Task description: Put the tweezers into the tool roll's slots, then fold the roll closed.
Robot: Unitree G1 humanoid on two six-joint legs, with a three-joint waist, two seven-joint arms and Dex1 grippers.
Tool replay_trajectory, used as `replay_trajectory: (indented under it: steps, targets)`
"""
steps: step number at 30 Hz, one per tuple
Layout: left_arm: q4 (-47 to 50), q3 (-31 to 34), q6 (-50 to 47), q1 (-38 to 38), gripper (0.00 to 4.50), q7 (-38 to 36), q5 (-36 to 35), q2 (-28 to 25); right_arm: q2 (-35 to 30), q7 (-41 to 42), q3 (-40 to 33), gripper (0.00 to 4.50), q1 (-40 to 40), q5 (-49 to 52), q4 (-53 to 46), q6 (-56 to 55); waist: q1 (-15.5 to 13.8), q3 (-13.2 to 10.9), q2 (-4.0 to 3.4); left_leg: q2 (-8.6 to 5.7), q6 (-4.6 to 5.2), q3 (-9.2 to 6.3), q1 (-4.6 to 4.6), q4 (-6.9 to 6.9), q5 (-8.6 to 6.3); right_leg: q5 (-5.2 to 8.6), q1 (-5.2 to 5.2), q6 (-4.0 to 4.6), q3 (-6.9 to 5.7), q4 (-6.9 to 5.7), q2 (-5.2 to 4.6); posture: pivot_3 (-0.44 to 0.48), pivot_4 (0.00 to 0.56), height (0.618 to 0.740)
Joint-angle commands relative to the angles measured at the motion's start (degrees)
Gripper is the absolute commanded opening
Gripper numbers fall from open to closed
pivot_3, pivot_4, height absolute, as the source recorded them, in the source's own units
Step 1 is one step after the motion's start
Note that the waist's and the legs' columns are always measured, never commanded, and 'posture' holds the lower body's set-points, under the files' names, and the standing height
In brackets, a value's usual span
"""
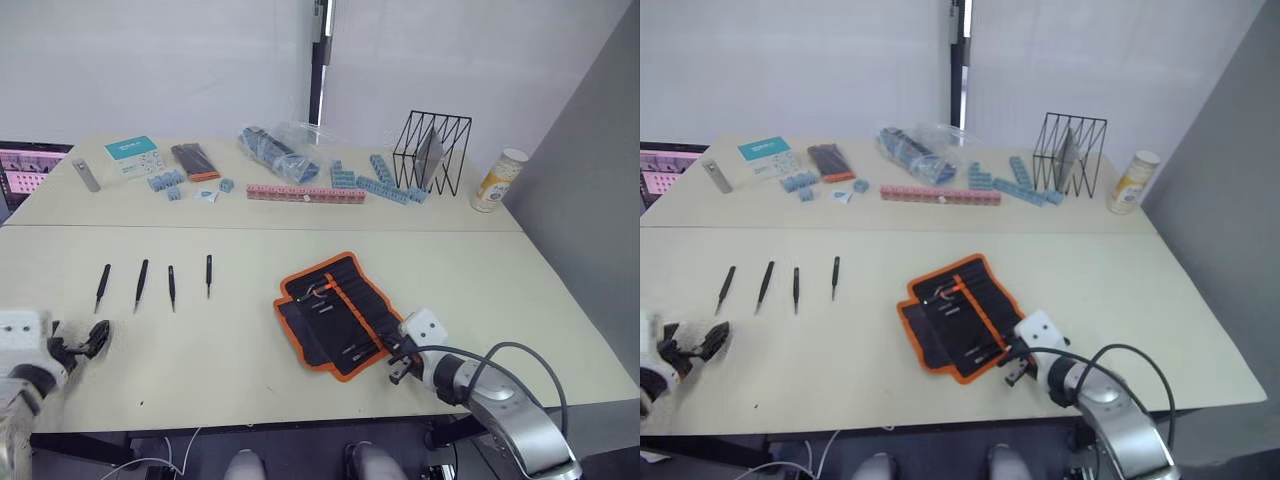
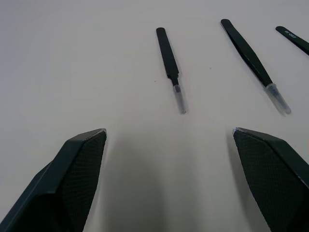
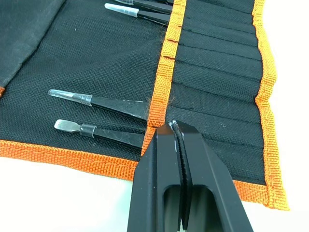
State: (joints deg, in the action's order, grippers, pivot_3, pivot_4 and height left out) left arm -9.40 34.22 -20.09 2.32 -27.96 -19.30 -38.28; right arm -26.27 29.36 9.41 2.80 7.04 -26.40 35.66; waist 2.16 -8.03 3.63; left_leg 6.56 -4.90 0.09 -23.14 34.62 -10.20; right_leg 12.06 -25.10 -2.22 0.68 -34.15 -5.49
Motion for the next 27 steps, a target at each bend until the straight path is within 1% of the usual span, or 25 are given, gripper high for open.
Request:
replay_trajectory:
  steps: [1, 4, 8, 14, 17, 20, 27]
  targets:
    - [-9.6, -2.6, 2.5, -7.0, 4.45, 0.8, 2.8, -2.9, 0.3, -0.3, 3.0, 0.00, 2.3, -0.3, 3.2, 4.2, -0.3, 0.0, 0.00, 0.00, 0.00, -0.01, 0.04, 0.00, 0.00, 0.00, -0.01, 0.00, 0.00, -0.03, 0.02, 0.000, 0.150, 0.738]
    - [-17.5, -5.9, 4.6, -13.2, 4.45, 0.4, 4.9, -4.0, 0.7, -0.9, 3.0, 0.00, 2.9, -0.3, 3.2, 3.9, -0.8, 0.0, -0.01, 0.02, 0.00, -0.01, 0.29, -0.01, 0.00, 0.00, 0.02, 0.00, 0.00, -0.04, 0.04, 0.000, 0.150, 0.738]
    - [-25.8, -10.0, 6.7, -18.7, 4.45, -0.9, 7.1, -4.6, 1.2, -1.6, 3.0, 0.00, 3.6, -0.3, 4.1, 3.1, -1.4, 0.1, -0.14, 0.02, 0.00, -0.01, 0.43, 0.02, 0.00, 0.00, 0.12, 0.01, 0.00, -0.03, 0.04, 0.000, 0.150, 0.738]
    - [-33.1, -13.5, 8.6, -23.3, 4.45, -2.1, 8.4, -3.5, 2.0, -2.4, 3.0, 0.00, 4.1, -0.3, 4.3, 3.0, -1.9, 0.5, -0.74, 0.02, -0.01, -0.02, 0.80, 0.00, 0.00, 0.00, 0.32, 0.01, -0.02, -0.02, 0.02, 0.000, 0.150, 0.738]
    - [-36.0, -14.7, 9.7, -25.3, 3.61, -3.1, 8.7, -2.7, 2.1, -2.6, 3.0, 0.00, 4.3, -0.2, 4.2, 3.1, -2.1, 0.7, -1.04, 0.01, -0.01, -0.02, 0.84, 0.03, -0.01, 0.00, 0.39, 0.01, -0.02, 0.06, 0.01, 0.000, 0.150, 0.738]
    - [-38.1, -15.6, 10.7, -27.0, 2.61, -3.8, 9.1, -2.3, 2.3, -2.8, 3.0, 0.00, 4.3, -0.2, 4.1, 3.1, -2.3, 0.8, -1.22, 0.01, -0.01, -0.03, 0.85, 0.07, -0.01, 0.00, 0.40, 0.00, -0.04, 0.08, 0.00, 0.000, 0.150, 0.738]
    - [-40.3, -16.4, 11.3, -28.7, 0.29, -4.8, 9.3, -2.2, 2.8, -3.2, 3.2, 0.00, 4.5, -0.3, 4.5, 3.0, -2.3, 0.9, -1.27, 0.01, -0.01, -0.06, 0.88, 0.09, -0.01, 0.01, 0.39, 0.00, -0.06, 0.11, 0.00, 0.000, 0.150, 0.738]
